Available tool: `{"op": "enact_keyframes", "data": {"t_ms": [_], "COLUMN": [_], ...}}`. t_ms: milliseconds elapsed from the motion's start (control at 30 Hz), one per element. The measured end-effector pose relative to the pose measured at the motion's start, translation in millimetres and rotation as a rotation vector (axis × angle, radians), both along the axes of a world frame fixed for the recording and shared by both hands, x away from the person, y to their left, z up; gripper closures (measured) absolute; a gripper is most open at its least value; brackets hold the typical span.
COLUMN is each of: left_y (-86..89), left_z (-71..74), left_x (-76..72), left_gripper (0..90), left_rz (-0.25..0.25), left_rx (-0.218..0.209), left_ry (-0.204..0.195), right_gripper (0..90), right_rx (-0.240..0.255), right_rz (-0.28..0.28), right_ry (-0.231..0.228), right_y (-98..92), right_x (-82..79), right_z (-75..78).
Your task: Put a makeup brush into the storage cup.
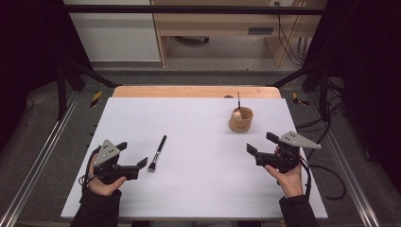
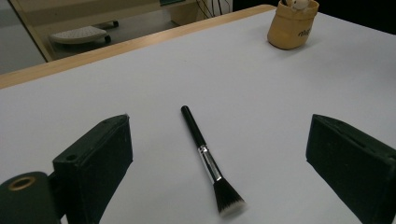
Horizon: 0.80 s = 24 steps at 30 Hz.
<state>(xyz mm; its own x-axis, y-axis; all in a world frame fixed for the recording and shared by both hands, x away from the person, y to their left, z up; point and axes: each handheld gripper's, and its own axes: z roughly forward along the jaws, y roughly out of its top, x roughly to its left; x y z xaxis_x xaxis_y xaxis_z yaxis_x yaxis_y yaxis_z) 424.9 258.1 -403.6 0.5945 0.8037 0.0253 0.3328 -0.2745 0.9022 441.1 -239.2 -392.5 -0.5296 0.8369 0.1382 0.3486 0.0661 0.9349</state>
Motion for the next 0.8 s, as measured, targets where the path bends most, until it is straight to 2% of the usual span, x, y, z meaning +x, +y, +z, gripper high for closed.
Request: {"op": "enact_keyframes", "data": {"t_ms": [467,800], "left_y": [1.4,2.0], "left_z": [-1.5,-1.7], "left_x": [1.3,1.8], "left_gripper": [6.6,6.6], "left_rz": [0.010,0.014], "left_rx": [-0.016,-0.019], "left_ry": [0.003,0.006], "right_gripper": [6.1,5.4], "right_rx": [-0.009,-0.016], "right_rz": [0.032,0.040], "right_ry": [-0.011,-0.003], "right_y": [-4.2,-3.8], "right_x": [-14.3,-14.3], "right_z": [-9.3,-13.3]}}
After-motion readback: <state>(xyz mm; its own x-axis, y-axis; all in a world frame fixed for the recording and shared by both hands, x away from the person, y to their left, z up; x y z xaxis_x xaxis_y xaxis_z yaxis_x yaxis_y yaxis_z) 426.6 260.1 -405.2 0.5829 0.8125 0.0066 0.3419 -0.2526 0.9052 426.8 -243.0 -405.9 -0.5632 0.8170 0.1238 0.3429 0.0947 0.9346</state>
